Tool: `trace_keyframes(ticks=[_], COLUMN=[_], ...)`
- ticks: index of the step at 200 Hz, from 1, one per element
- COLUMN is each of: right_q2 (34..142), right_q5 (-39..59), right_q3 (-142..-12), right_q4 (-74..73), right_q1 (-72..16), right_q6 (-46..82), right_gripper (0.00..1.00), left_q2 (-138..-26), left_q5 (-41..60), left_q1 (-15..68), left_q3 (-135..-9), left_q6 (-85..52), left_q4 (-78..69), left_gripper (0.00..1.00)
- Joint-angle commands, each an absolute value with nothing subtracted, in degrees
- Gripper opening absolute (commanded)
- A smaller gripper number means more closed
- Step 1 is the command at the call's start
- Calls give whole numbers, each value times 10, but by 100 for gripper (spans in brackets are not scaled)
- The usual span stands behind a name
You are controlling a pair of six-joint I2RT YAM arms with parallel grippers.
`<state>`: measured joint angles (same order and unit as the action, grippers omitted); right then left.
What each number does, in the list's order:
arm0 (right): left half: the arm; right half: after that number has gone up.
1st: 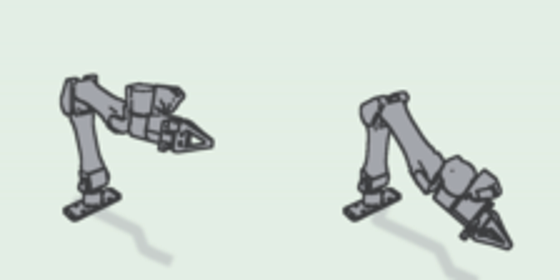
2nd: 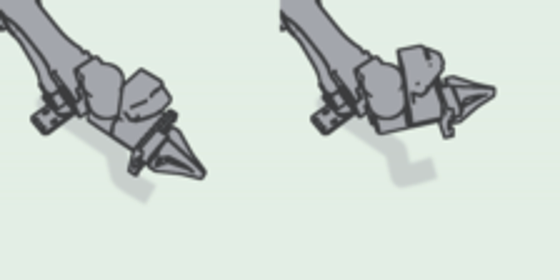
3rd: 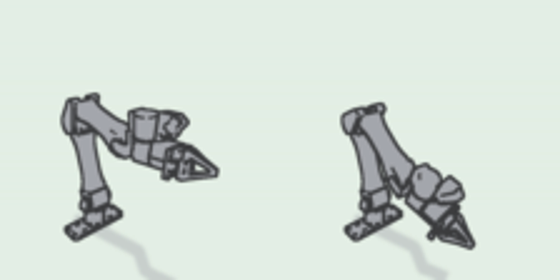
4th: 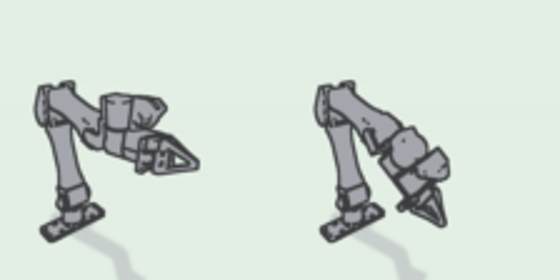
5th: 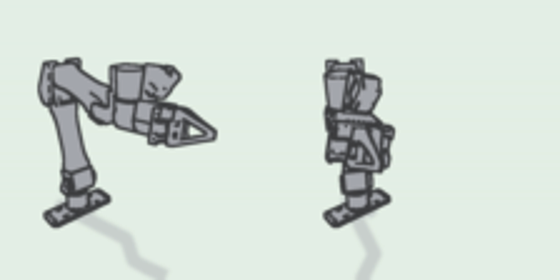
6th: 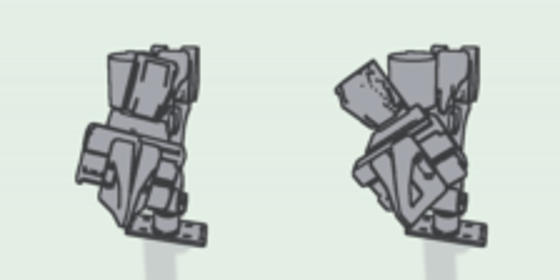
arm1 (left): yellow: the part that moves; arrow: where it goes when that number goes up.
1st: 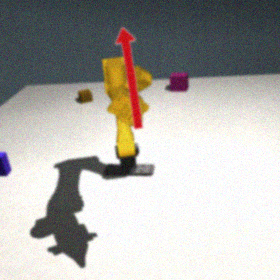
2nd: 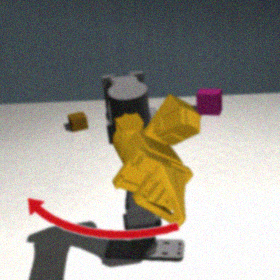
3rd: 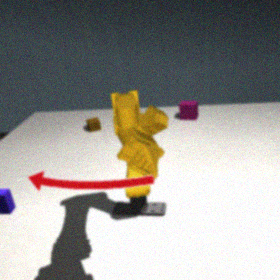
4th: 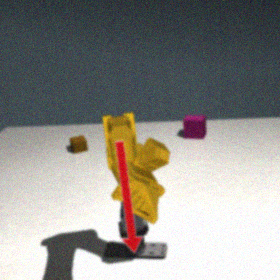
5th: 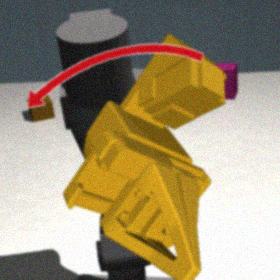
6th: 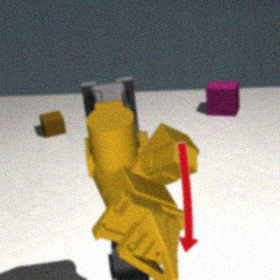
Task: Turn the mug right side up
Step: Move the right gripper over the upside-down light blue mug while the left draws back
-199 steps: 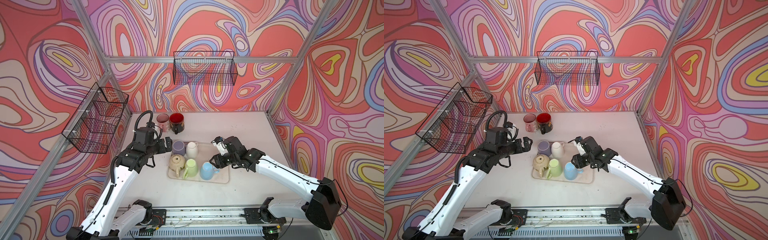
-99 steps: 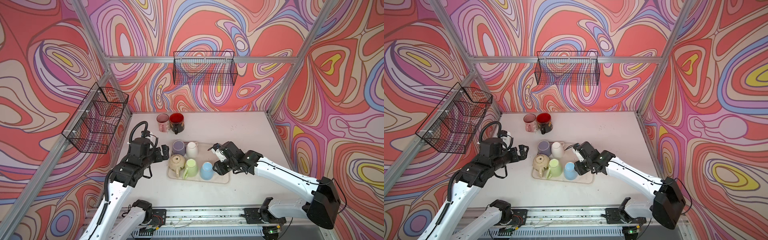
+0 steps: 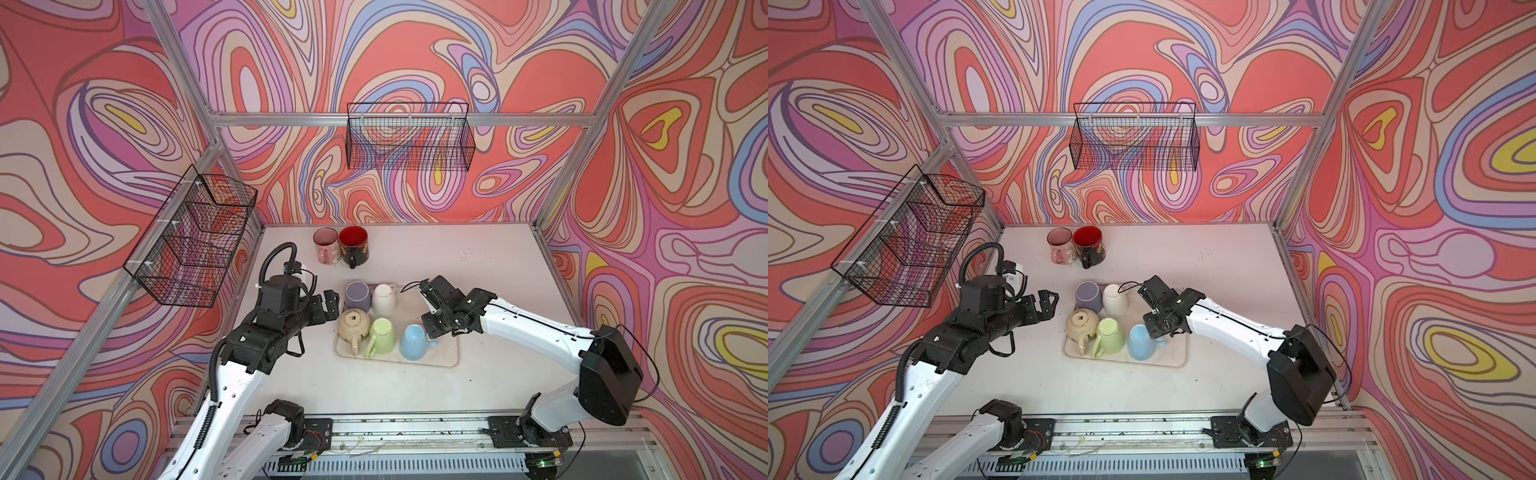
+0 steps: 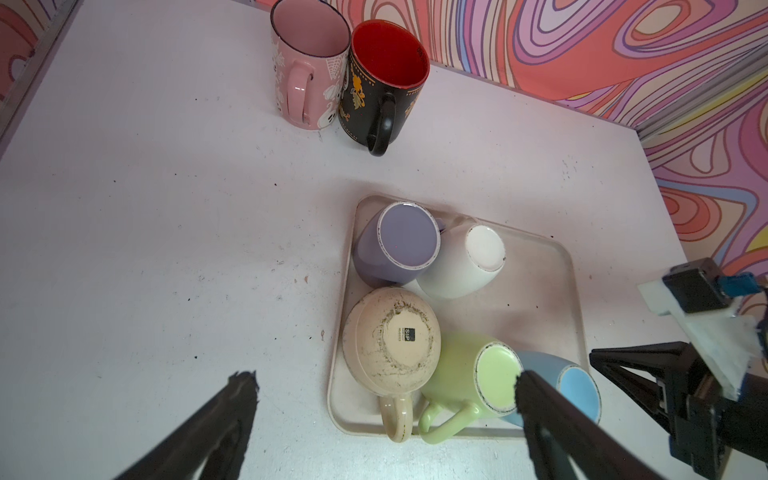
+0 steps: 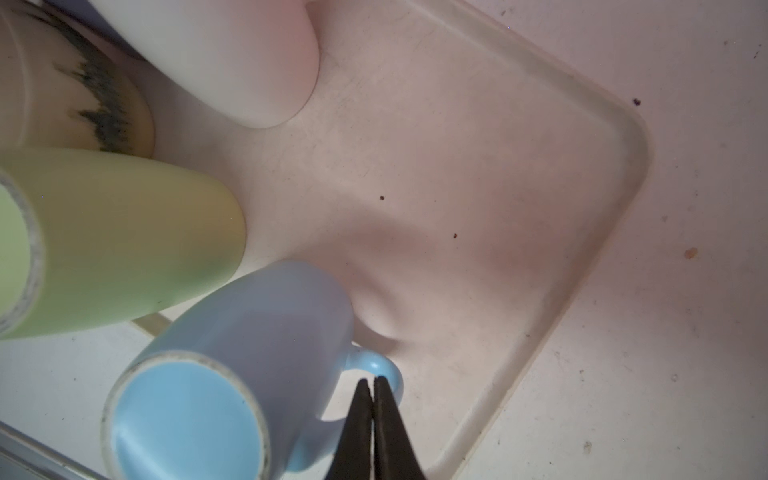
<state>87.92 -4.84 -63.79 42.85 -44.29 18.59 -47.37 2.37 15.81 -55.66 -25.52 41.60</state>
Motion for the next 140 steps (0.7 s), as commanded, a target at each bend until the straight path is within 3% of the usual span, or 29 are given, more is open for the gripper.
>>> trace_keyframes(ticks=[1, 140], right_q2=[897, 830], right_q5=[-54, 25], right_q3=[-653, -549], right_q4=[422, 382], right_q1=[-445, -448], right_q6=[193, 219], right_gripper=[0, 0], left_q2=[-468, -478], left_q5=[25, 23], left_q1=[159, 159], left_q3=[-554, -551], left_q6=[-248, -248], left_q4=[416, 416], left_gripper=[100, 100])
